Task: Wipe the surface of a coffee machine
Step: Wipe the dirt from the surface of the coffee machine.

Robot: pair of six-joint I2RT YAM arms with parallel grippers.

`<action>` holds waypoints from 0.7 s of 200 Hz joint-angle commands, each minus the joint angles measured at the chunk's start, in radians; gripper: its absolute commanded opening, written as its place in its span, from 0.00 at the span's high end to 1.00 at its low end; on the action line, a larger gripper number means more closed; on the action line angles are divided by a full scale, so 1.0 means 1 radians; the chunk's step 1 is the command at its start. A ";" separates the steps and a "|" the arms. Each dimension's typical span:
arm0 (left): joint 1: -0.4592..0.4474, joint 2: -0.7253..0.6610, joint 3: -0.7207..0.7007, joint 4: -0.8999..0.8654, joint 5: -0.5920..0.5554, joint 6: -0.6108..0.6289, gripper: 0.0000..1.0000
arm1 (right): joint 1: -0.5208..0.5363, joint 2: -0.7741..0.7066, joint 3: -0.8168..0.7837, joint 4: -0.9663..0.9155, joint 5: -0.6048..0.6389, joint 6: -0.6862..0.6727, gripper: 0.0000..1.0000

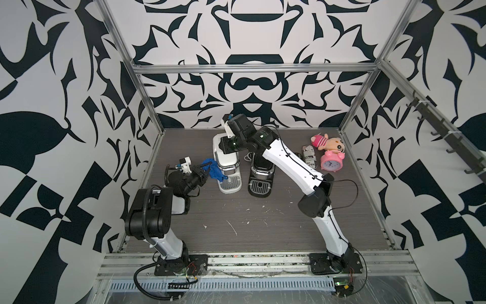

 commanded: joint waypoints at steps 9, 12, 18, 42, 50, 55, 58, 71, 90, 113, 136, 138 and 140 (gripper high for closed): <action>-0.005 -0.101 0.013 -0.154 0.001 0.083 1.00 | -0.032 -0.055 -0.106 -0.039 0.111 -0.003 0.58; -0.005 -0.111 0.017 -0.188 -0.001 0.101 1.00 | -0.033 -0.053 -0.110 -0.045 0.128 -0.005 0.57; -0.006 -0.132 0.027 -0.257 -0.004 0.136 1.00 | -0.030 -0.044 -0.110 -0.058 0.142 -0.010 0.57; -0.007 -0.206 0.057 -0.397 0.001 0.207 1.00 | -0.015 -0.015 -0.109 -0.080 0.136 -0.004 0.51; -0.005 -0.229 0.067 -0.446 0.000 0.224 1.00 | -0.009 -0.015 -0.114 -0.073 0.127 -0.002 0.47; -0.006 -0.241 0.074 -0.483 -0.002 0.244 1.00 | -0.004 -0.015 -0.120 -0.066 0.116 0.000 0.46; -0.006 -0.246 0.079 -0.509 -0.005 0.256 1.00 | -0.003 -0.017 -0.124 -0.063 0.108 0.003 0.46; -0.007 -0.263 0.097 -0.612 -0.020 0.301 1.00 | 0.005 -0.023 -0.144 -0.043 0.075 0.014 0.45; -0.007 -0.269 0.089 -0.604 -0.010 0.297 1.00 | 0.021 -0.046 -0.186 -0.006 0.050 0.023 0.45; -0.008 -0.282 0.068 -0.553 -0.014 0.253 1.00 | 0.032 -0.078 -0.240 0.061 -0.021 0.052 0.45; -0.017 -0.301 0.058 -0.573 -0.051 0.250 1.00 | 0.048 -0.099 -0.273 0.100 -0.041 0.070 0.43; -0.018 -0.302 0.057 -0.576 -0.054 0.251 1.00 | 0.051 -0.102 -0.276 0.103 -0.038 0.071 0.42; -0.018 -0.304 0.058 -0.579 -0.056 0.252 1.00 | 0.055 -0.105 -0.281 0.107 -0.033 0.071 0.42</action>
